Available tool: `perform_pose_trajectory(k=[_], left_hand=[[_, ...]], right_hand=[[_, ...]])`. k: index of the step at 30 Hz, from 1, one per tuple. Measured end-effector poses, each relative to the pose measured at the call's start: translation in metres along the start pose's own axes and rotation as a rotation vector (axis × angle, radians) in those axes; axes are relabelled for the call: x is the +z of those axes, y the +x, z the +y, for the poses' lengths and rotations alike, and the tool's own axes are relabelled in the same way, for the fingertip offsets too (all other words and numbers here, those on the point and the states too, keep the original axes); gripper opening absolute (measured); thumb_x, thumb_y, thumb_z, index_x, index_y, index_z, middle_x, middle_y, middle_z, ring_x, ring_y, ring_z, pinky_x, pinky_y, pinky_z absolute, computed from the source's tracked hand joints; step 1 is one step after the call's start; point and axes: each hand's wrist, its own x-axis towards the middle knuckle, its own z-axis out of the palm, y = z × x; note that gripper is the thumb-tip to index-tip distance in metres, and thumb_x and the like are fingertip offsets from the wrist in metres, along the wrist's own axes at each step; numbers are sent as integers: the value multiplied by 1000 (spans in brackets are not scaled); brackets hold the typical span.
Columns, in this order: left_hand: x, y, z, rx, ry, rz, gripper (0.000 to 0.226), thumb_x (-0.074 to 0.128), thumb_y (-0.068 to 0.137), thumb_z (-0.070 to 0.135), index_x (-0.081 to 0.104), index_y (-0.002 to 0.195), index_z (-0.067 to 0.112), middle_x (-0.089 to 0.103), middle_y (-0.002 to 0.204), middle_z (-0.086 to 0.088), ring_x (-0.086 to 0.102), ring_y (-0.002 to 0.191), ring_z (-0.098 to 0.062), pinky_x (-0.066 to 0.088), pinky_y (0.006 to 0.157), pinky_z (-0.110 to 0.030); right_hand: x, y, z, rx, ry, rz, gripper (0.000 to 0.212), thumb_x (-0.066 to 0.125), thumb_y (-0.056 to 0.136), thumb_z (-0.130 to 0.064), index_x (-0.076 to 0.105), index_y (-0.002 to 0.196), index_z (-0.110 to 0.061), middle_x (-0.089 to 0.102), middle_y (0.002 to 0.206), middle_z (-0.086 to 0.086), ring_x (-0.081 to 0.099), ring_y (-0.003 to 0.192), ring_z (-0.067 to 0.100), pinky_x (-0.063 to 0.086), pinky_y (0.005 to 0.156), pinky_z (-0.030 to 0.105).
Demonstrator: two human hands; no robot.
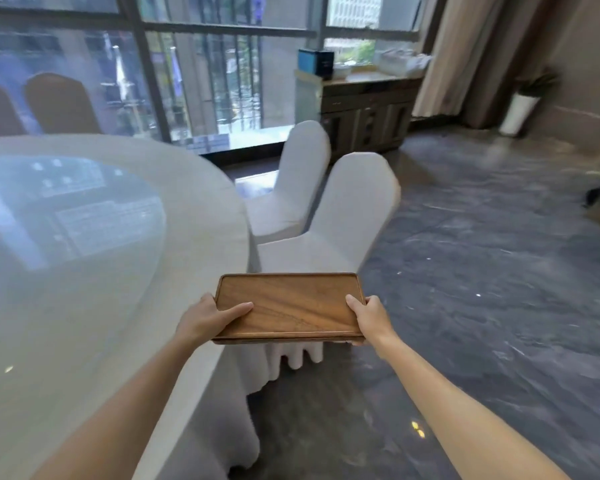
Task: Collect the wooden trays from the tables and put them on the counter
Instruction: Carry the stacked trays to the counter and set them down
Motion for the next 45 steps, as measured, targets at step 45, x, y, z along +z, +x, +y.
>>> perform_pose_trajectory(k=[45], left_hand=[[491, 596, 845, 289, -32, -118, 48, 56, 75, 60, 46, 71, 14, 52, 72, 0, 50, 69, -17, 34, 54, -28]], right_hand=[[-636, 866, -92, -12, -19, 358, 38, 46, 91, -41, 48, 101, -5, 52, 104, 9, 52, 97, 28, 36, 76, 34]])
